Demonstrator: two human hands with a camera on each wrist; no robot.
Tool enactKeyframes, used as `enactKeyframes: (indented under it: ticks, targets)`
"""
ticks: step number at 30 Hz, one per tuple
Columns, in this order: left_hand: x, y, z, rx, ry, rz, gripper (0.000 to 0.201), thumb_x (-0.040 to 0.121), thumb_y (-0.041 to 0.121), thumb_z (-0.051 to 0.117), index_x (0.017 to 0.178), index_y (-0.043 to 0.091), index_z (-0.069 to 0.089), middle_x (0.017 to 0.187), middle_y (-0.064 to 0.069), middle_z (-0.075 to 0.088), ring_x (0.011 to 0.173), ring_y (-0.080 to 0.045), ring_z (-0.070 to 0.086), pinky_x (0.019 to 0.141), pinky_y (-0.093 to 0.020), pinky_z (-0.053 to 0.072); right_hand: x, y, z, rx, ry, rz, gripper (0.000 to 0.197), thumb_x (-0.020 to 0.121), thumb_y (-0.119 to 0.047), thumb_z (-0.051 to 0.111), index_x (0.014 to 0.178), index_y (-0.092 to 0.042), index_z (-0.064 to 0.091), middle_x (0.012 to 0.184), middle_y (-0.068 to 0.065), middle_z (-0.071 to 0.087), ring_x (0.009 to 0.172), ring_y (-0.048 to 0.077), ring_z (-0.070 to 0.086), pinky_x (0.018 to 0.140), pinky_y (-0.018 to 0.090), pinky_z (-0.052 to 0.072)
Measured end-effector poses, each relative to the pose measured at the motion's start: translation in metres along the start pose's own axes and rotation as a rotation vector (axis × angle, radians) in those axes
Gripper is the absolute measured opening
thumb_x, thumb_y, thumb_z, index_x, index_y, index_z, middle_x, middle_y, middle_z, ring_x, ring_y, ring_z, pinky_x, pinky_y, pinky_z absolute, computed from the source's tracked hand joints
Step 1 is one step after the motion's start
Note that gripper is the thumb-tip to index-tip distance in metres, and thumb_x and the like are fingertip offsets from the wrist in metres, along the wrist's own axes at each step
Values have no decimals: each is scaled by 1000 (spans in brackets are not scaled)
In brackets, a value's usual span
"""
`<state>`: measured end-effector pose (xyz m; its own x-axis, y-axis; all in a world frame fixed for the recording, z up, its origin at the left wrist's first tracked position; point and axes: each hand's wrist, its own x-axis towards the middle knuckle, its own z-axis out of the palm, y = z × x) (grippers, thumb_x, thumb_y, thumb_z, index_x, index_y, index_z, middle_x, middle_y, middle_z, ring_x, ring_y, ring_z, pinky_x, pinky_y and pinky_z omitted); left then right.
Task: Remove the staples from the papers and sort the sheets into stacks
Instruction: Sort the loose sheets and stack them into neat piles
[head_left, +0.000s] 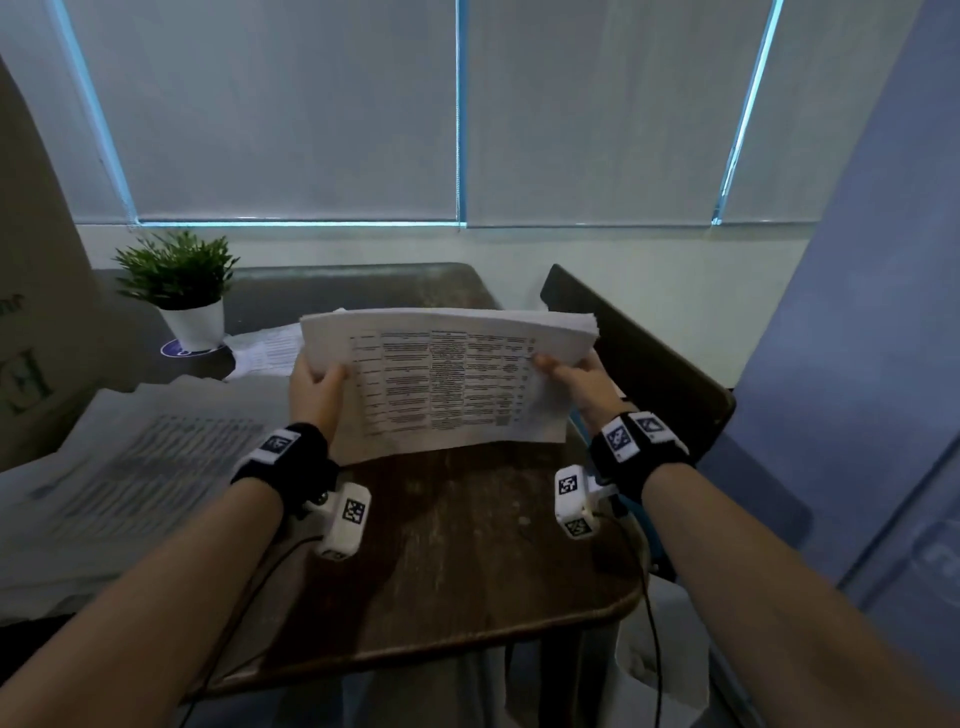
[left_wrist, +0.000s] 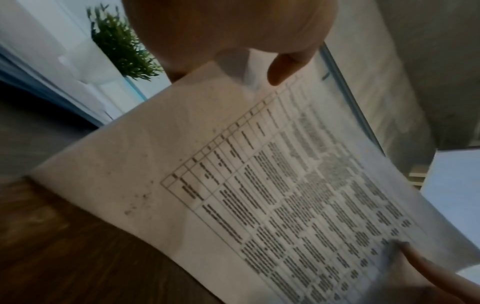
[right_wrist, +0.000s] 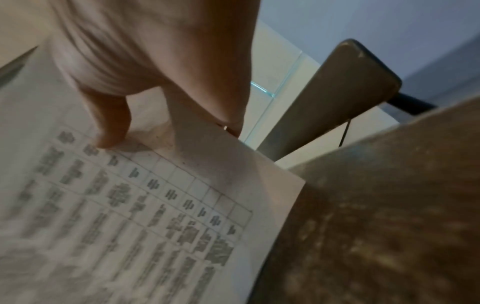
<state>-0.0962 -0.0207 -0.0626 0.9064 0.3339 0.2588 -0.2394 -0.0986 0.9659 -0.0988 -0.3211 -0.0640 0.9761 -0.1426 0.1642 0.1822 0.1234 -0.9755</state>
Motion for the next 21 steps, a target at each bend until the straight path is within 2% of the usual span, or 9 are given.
enactKeyframes:
  ticks: [2, 4, 6, 9, 13, 15, 17, 19, 21]
  targets:
    - [2, -2, 5, 8, 34, 21, 19, 89, 9, 46, 102, 19, 55, 92, -2, 58, 82, -17, 54, 76, -35, 43, 5, 3, 2, 14, 53, -20, 67, 67, -32, 87, 124, -14, 58, 117, 8, 69, 109, 27, 65, 94, 48, 52]
    - [6, 0, 7, -14, 72, 38, 17, 88, 6, 43, 84, 20, 51, 80, 1, 54, 71, -12, 51, 72, -33, 42, 12, 2, 4, 32, 155, -15, 65, 71, -29, 83, 125, -15, 49, 123, 11, 60, 109, 25, 60, 93, 48, 50]
    - [5, 1, 9, -55, 54, 4, 23, 86, 1, 39, 93, 18, 52, 79, 1, 55, 72, -13, 52, 69, -31, 43, 21, 3, 6, 9, 202, 30, 45, 80, -14, 71, 119, -14, 48, 125, 16, 57, 108, 26, 58, 97, 52, 49]
    - [-1, 1, 11, -81, 63, -21, 35, 82, -4, 36, 102, 18, 55, 85, -1, 58, 82, -23, 54, 71, -35, 43, 25, 8, 10, -69, 291, 50, 45, 74, -16, 64, 117, -13, 52, 115, 13, 60, 108, 30, 59, 94, 46, 50]
    - [1, 1, 5, -56, 39, -94, 32, 83, 0, 39, 106, 18, 53, 94, -5, 57, 91, -28, 53, 79, -43, 42, 20, 10, 14, -113, 306, 49, 45, 87, -3, 48, 131, -10, 41, 110, 8, 56, 109, 27, 54, 96, 42, 46]
    - [2, 0, 2, -30, 5, -83, 30, 83, 2, 41, 107, 17, 53, 96, -5, 57, 94, -29, 53, 80, -45, 44, 21, 9, 12, -101, 304, 11, 44, 87, 1, 40, 130, -7, 44, 113, 12, 56, 111, 28, 54, 95, 40, 44]
    - [3, -2, 1, -16, 1, -63, 29, 83, 3, 43, 106, 19, 53, 97, -5, 59, 94, -28, 55, 81, -45, 46, 21, 10, 15, -105, 276, 0, 42, 86, 2, 39, 126, -6, 48, 111, 11, 57, 107, 26, 55, 93, 39, 44]
    - [5, -5, 2, -35, 25, -32, 31, 83, 2, 44, 106, 20, 53, 99, -7, 60, 93, -27, 57, 79, -43, 47, 20, 7, 18, -88, 294, 15, 42, 81, -8, 46, 124, -6, 48, 104, 8, 57, 94, 19, 55, 88, 37, 43]
    - [6, -7, 4, -11, 36, -21, 34, 83, 3, 44, 110, 21, 53, 103, -7, 61, 94, -26, 57, 80, -43, 48, 21, 6, 20, -100, 256, 24, 43, 75, -16, 51, 117, -6, 56, 104, 12, 61, 92, 21, 57, 86, 38, 46]
